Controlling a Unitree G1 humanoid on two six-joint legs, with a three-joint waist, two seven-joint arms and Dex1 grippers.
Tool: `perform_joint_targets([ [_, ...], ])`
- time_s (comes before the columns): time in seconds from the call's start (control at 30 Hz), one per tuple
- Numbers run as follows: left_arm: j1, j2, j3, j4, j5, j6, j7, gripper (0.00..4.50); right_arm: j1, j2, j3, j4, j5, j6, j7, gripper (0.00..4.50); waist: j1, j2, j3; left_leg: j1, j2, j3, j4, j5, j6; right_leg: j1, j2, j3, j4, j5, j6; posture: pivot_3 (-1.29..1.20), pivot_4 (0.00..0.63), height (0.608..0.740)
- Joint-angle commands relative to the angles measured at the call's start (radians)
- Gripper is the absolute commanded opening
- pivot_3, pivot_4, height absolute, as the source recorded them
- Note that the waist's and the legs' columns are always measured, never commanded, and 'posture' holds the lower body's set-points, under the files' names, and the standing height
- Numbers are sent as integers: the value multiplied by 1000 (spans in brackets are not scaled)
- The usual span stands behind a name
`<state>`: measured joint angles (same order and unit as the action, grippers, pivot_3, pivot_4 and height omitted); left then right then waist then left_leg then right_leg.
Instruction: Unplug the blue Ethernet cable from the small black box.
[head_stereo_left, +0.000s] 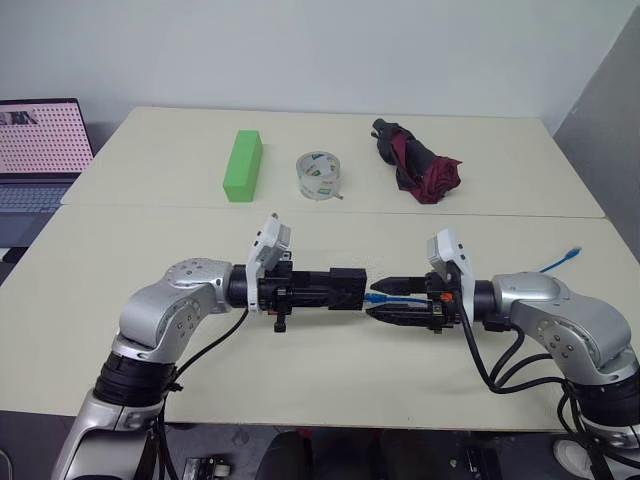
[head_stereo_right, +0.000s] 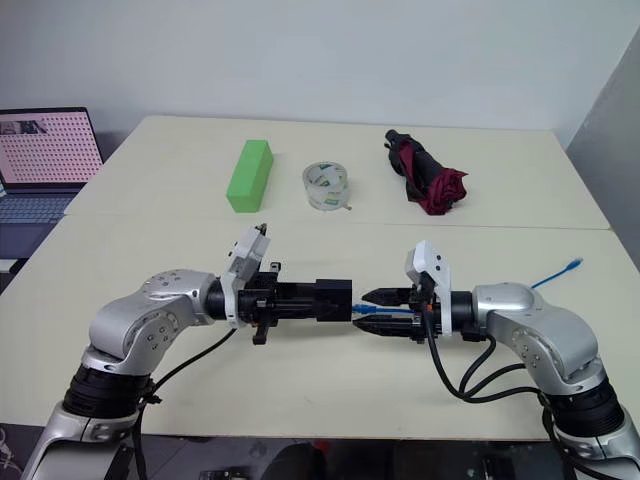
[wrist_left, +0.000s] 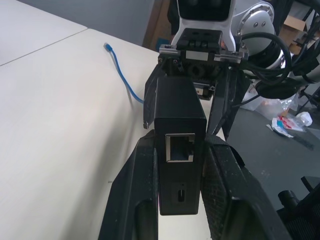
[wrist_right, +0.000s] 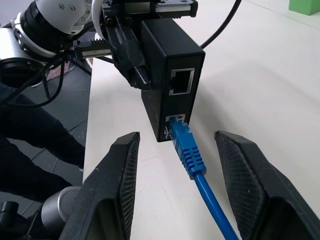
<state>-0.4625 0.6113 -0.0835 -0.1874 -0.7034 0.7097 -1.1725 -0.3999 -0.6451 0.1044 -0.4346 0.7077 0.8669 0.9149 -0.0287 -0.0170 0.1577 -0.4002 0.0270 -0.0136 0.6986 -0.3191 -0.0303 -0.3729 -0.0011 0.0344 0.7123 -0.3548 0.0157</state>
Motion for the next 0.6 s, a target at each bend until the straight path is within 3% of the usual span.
perform_joint_targets([
  [0.03, -13, 1, 33, -9, -29, 11, -1, 771, -8, 14, -6, -29, 36, 10, 1, 2509, 0, 0, 0, 0, 0, 0, 0, 0, 0, 0, 0, 0, 0, 0, 0, 0, 150, 740],
  [0.23, -9, 2, 34, -14, -30, 18, -3, 771, -18, 15, -11, -20, 48, 24, 5, 2509, 0, 0, 0, 0, 0, 0, 0, 0, 0, 0, 0, 0, 0, 0, 0, 0, 150, 740],
  [0.6, -8, 1, 35, -25, -45, 28, -3, 771, -34, -3, 5, -1, 28, 17, 32, 311, 0, 0, 0, 0, 0, 0, 0, 0, 0, 0, 0, 0, 0, 0, 0, 0, 150, 740],
])
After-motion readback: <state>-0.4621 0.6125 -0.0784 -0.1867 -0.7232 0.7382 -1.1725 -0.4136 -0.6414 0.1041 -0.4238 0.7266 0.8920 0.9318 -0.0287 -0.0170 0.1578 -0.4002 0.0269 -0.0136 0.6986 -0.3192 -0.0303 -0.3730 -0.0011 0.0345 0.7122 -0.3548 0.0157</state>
